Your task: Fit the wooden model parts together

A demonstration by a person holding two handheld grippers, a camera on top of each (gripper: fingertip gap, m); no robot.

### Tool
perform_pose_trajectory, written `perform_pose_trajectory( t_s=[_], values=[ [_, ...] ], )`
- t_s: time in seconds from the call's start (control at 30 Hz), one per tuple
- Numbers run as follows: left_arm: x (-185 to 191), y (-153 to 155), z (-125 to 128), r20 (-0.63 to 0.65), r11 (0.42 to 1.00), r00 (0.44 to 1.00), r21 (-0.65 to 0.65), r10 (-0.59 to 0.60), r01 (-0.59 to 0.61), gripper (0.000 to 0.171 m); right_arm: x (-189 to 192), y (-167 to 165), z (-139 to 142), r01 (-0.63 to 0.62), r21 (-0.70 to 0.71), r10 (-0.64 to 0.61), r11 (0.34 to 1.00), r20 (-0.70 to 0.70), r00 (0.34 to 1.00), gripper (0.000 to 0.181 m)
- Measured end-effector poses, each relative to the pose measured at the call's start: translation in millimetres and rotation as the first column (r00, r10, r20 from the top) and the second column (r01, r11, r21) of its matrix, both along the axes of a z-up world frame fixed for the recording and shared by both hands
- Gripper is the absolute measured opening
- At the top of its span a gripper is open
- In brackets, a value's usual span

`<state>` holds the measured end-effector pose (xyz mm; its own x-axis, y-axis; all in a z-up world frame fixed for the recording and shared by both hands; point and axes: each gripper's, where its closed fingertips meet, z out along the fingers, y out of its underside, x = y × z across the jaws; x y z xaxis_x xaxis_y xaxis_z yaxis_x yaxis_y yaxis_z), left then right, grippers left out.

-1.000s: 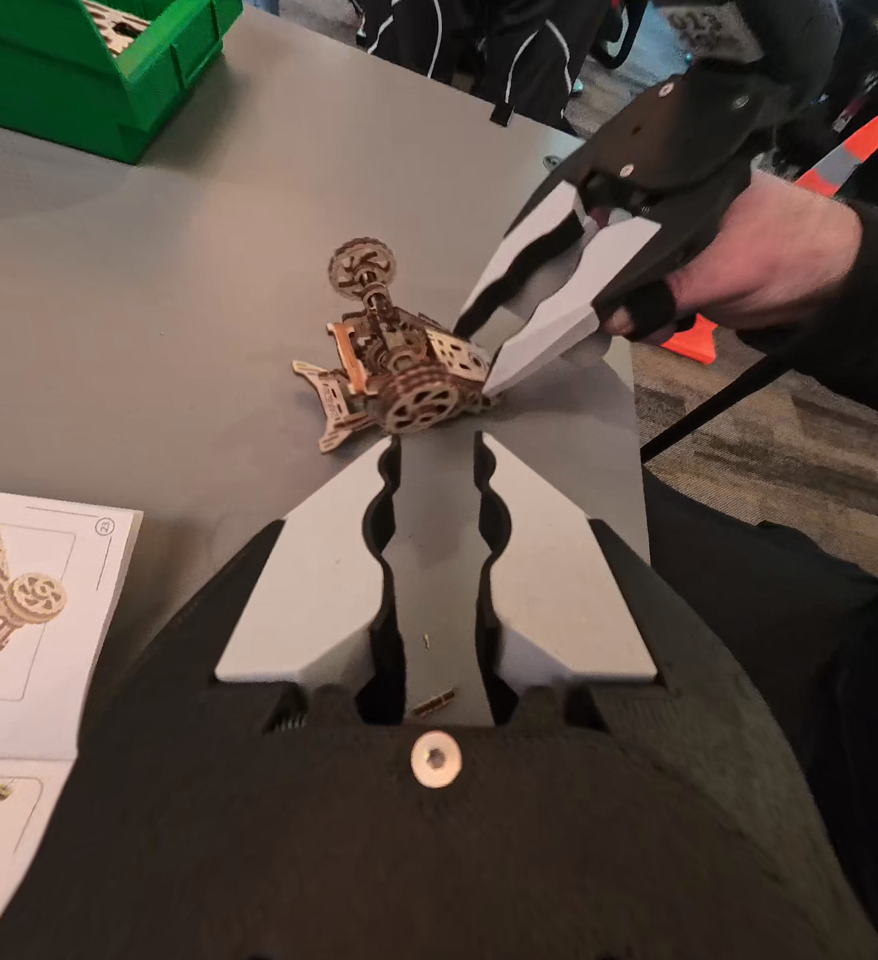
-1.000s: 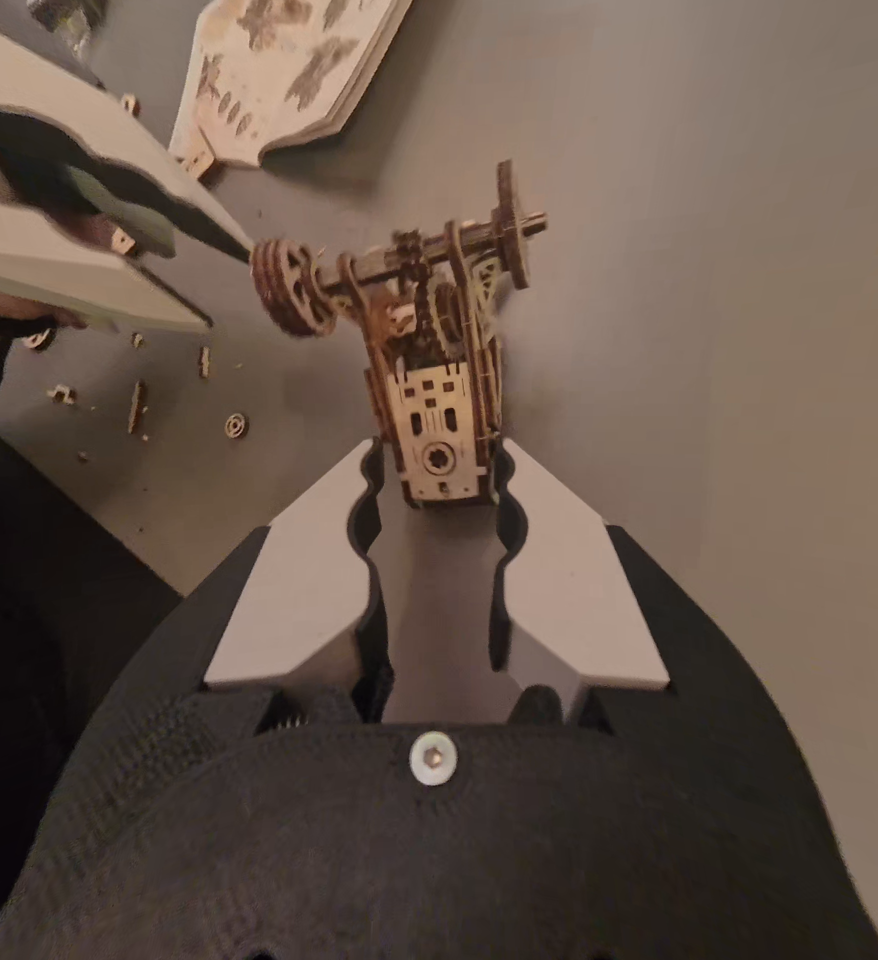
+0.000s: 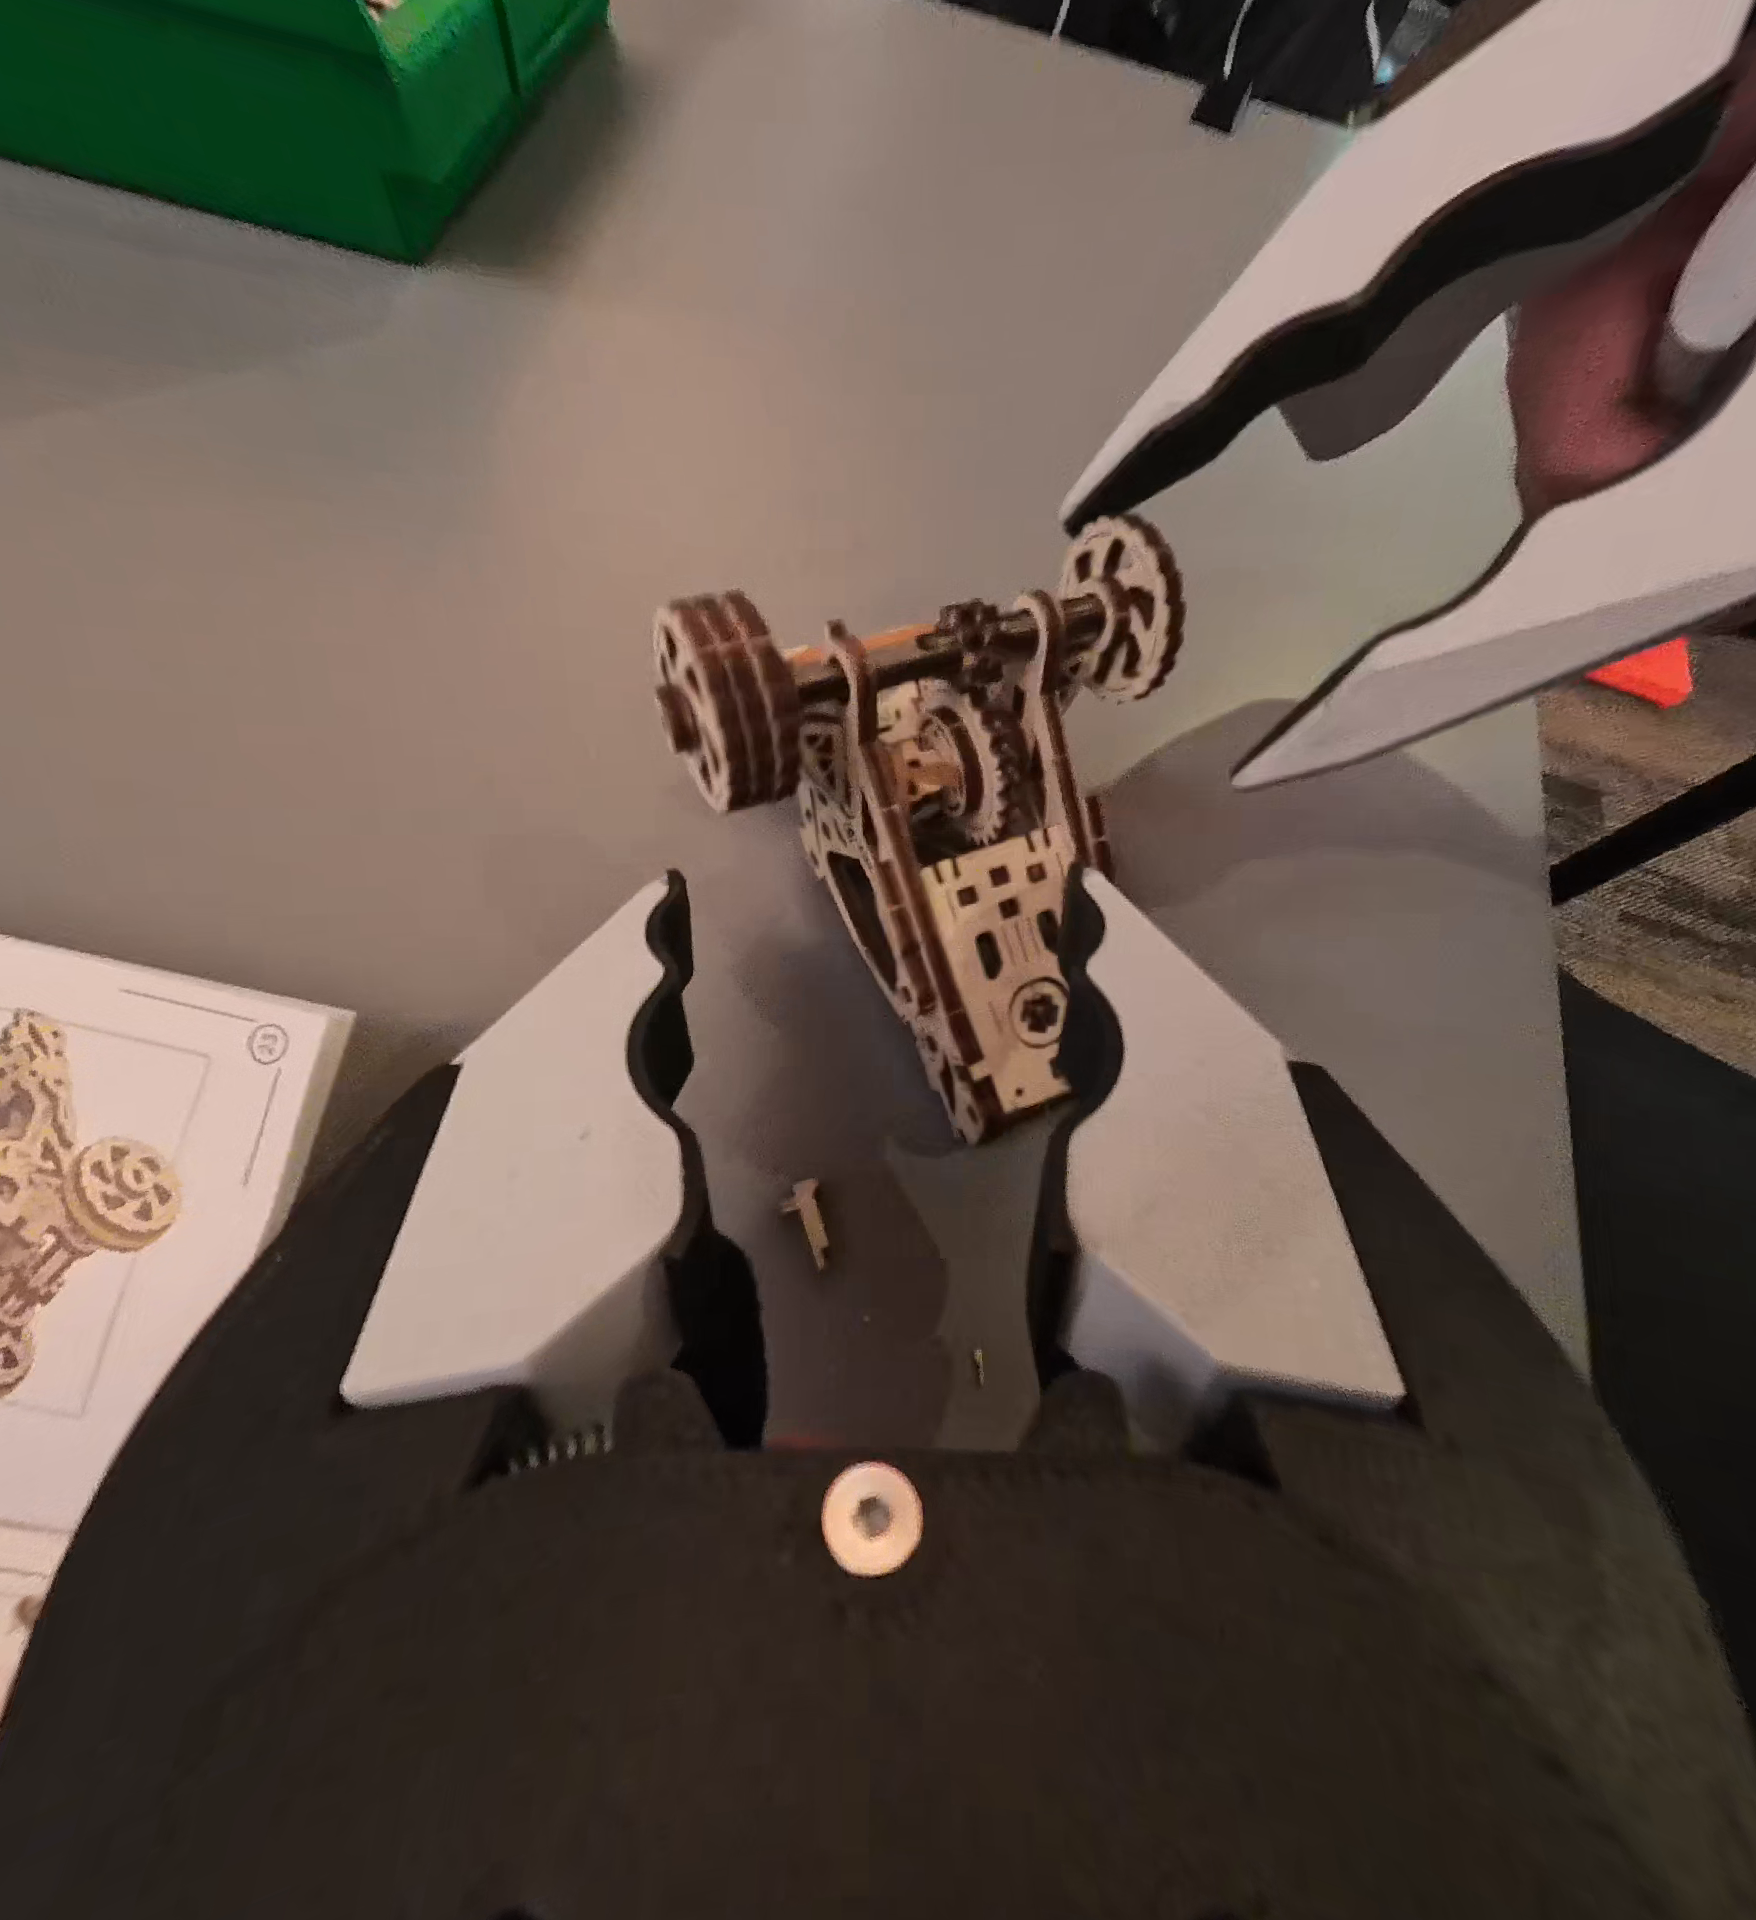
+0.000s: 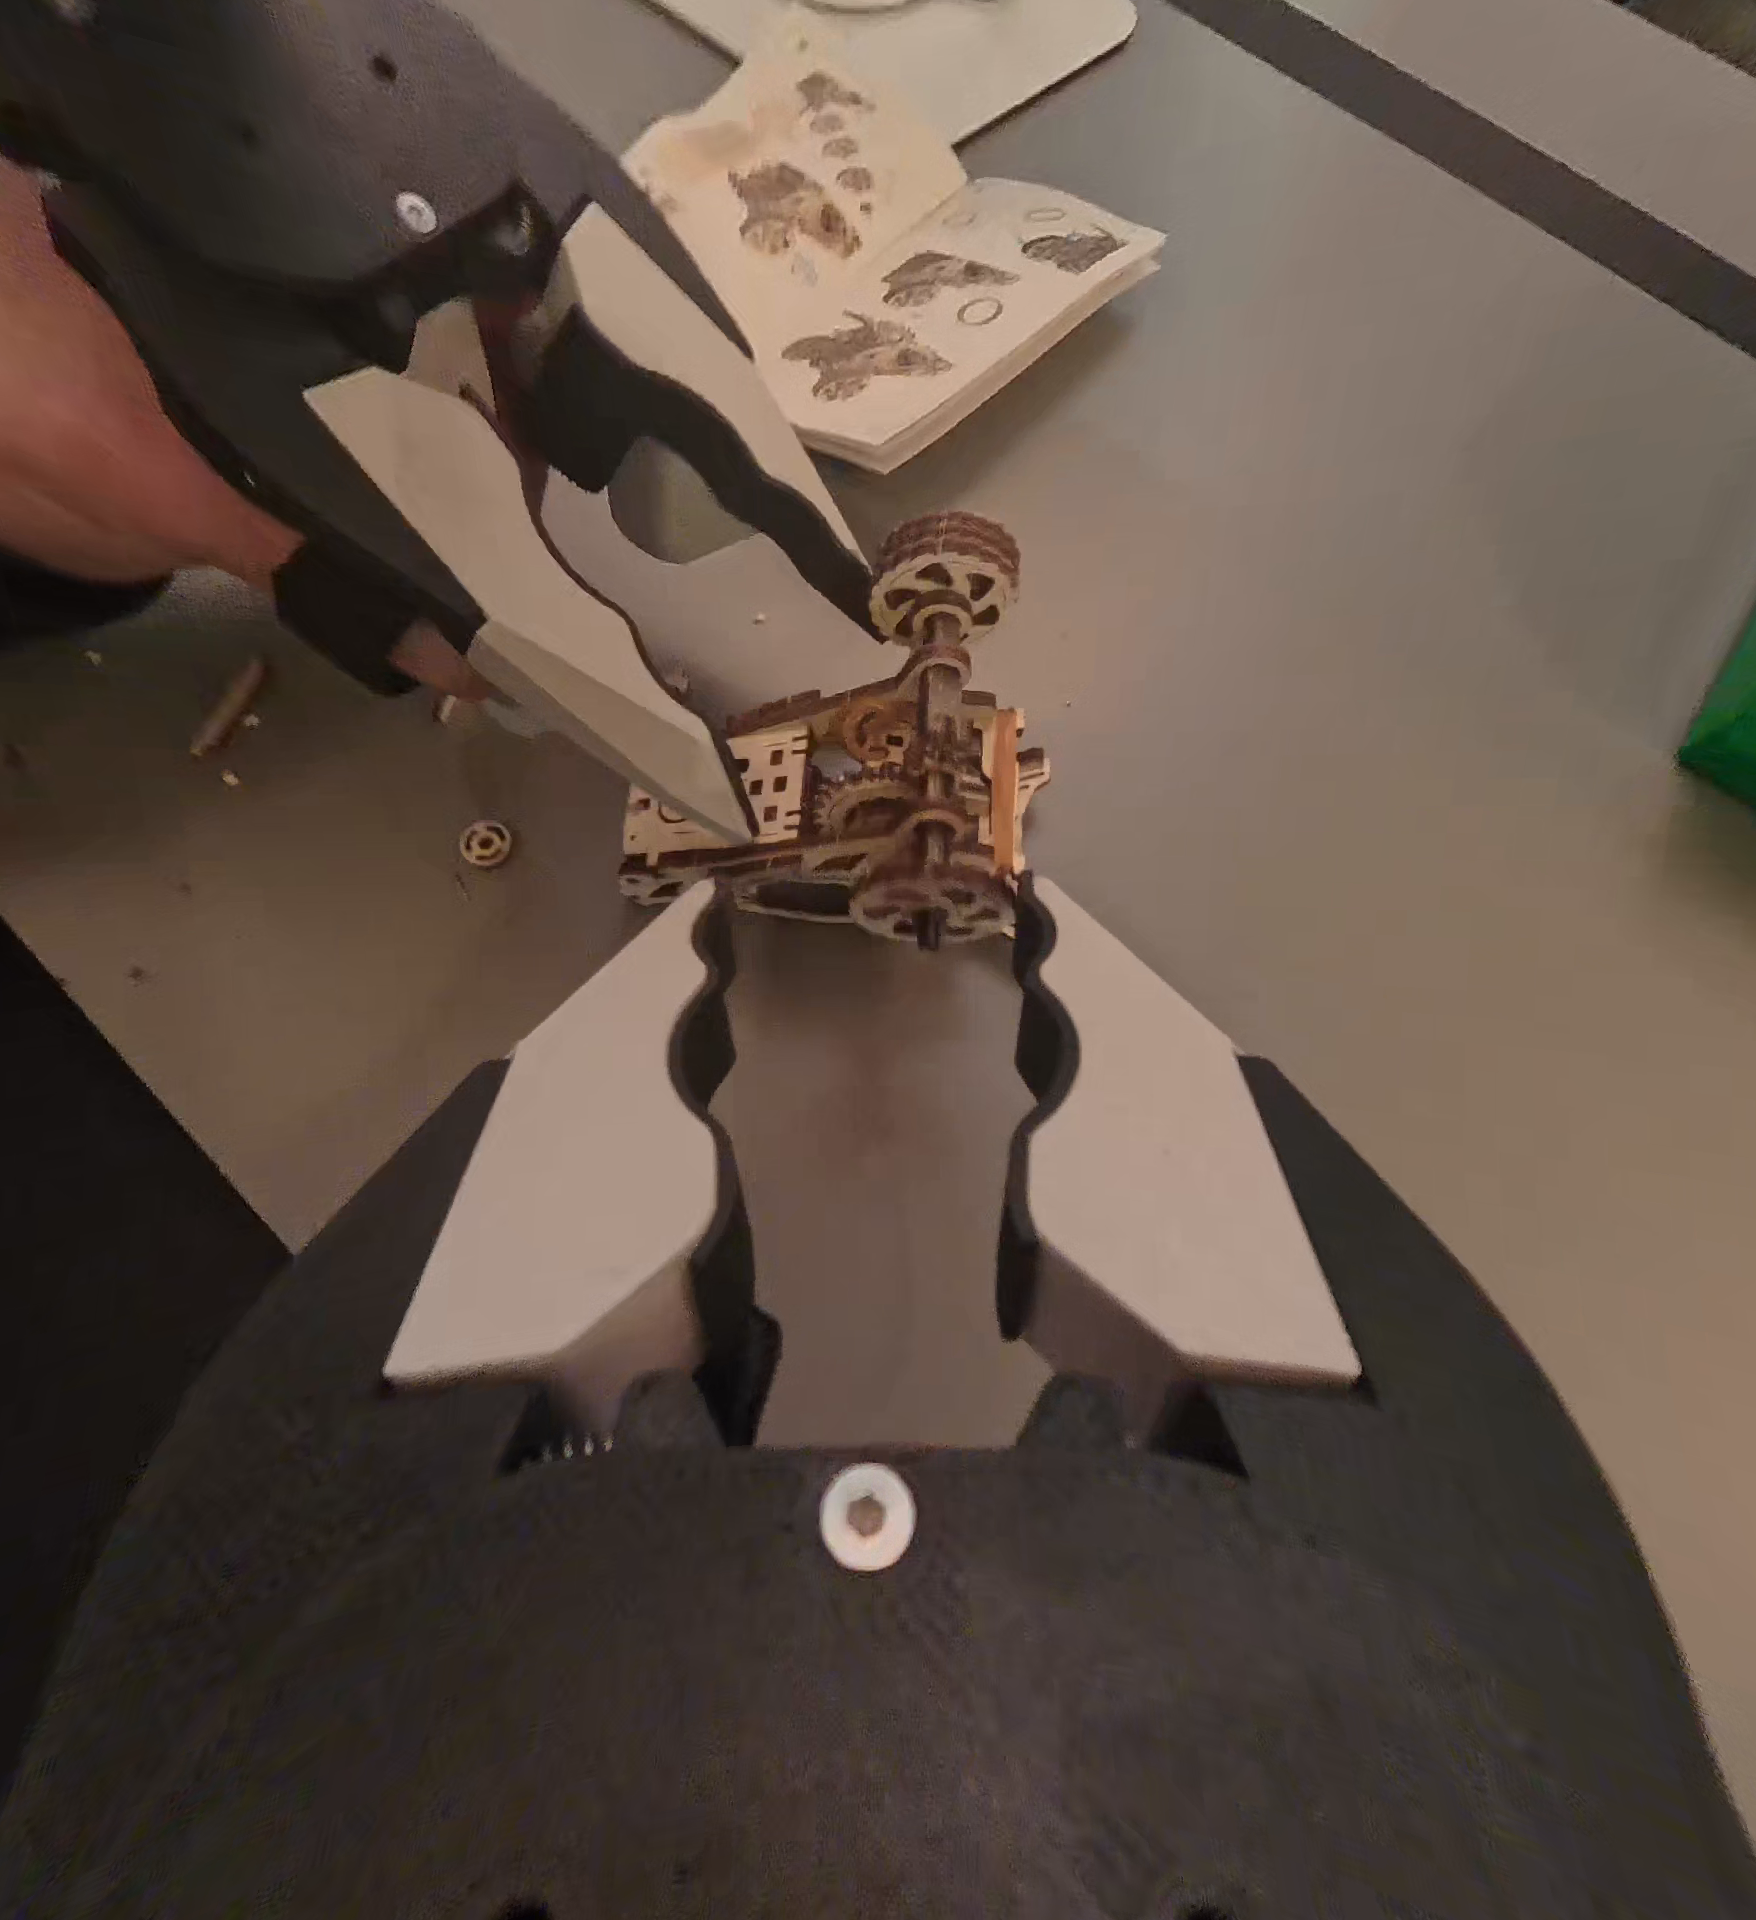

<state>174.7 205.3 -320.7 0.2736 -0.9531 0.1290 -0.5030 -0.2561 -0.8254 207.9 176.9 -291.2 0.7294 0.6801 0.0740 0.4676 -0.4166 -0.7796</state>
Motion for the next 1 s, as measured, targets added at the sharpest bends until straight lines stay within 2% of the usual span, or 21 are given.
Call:
perform_pose_trajectory(
  t_s=[0.1,0.2,0.3,0.33,0.4,0.5,0.53,0.63,0.7,0.77,0.8,0.83,0.87,0.93,1.0],
  values=[
    [2,-2,-1,0.011,1.000,1.000,-0.014,-0.001,0.001,0.068,4,0,-7,0.001,0.017,-0.002,1.000,0.084,0.996,0.050],
    [3,-1,0,0.007,1.000,1.000,0.006,-0.002,0.002,0.066,-2,-2,4,-0.024,0.064,0.021,0.998,0.053,0.998,0.044],
    [4,-1,-2,0.018,1.000,1.000,-0.027,-0.004,0.004,0.065,-5,-7,-2,-0.048,0.050,0.044,0.998,0.095,0.995,0.054],
    [4,-1,-2,0.015,1.000,1.000,-0.029,-0.004,0.004,0.065,-13,-15,-3,-0.109,0.024,0.106,0.994,0.078,0.991,0.034],
    [5,-2,-2,0.016,0.999,1.000,-0.032,-0.010,0.011,0.063,-16,-16,-2,-0.114,0.030,0.112,0.993,0.051,0.992,0.039],
    [5,-1,-3,0.020,0.999,1.000,-0.044,-0.010,0.011,0.062,-1,0,2,-0.004,0.047,0.002,0.999,0.036,0.999,0.071],
    [5,-1,-3,0.021,0.999,1.000,-0.052,-0.012,0.013,0.062,2,2,0,0.016,0.030,-0.016,0.999,0.022,1.000,0.075],
    [5,0,-3,0.021,0.998,1.000,-0.056,-0.009,0.011,0.061,-4,-3,-12,-0.017,0.001,0.017,1.000,0.064,0.998,0.080],
    [5,1,-3,0.025,0.997,1.000,-0.071,-0.013,0.015,0.060,-6,-6,-12,-0.049,0.019,0.047,0.999,0.119,0.992,0.082],
    [5,0,-3,0.039,0.993,0.999,-0.112,-0.025,0.029,0.055,-10,-10,-7,-0.077,0.022,0.074,0.997,0.105,0.992,0.084],
    [4,0,-3,0.044,0.991,0.999,-0.133,-0.027,0.033,0.054,-12,-12,-2,-0.093,0.032,0.090,0.995,0.080,0.993,0.078],
    [3,2,-4,0.048,0.989,0.999,-0.147,-0.024,0.031,0.051,-14,-15,3,-0.113,0.035,0.112,0.993,0.042,0.993,0.058],
    [2,3,-3,0.051,0.988,0.998,-0.152,-0.023,0.030,0.047,-16,-16,10,-0.116,0.035,0.116,0.993,-0.010,0.993,0.049],
    [1,4,-3,0.051,0.988,0.998,-0.149,-0.027,0.034,0.047,-8,-6,14,-0.040,0.046,0.041,0.998,-0.035,0.999,0.073],
    [1,4,-3,0.056,0.988,0.998,-0.149,-0.025,0.033,0.048,-4,-3,9,-0.022,0.028,0.023,0.999,-0.026,0.999,0.072]
  ],
)
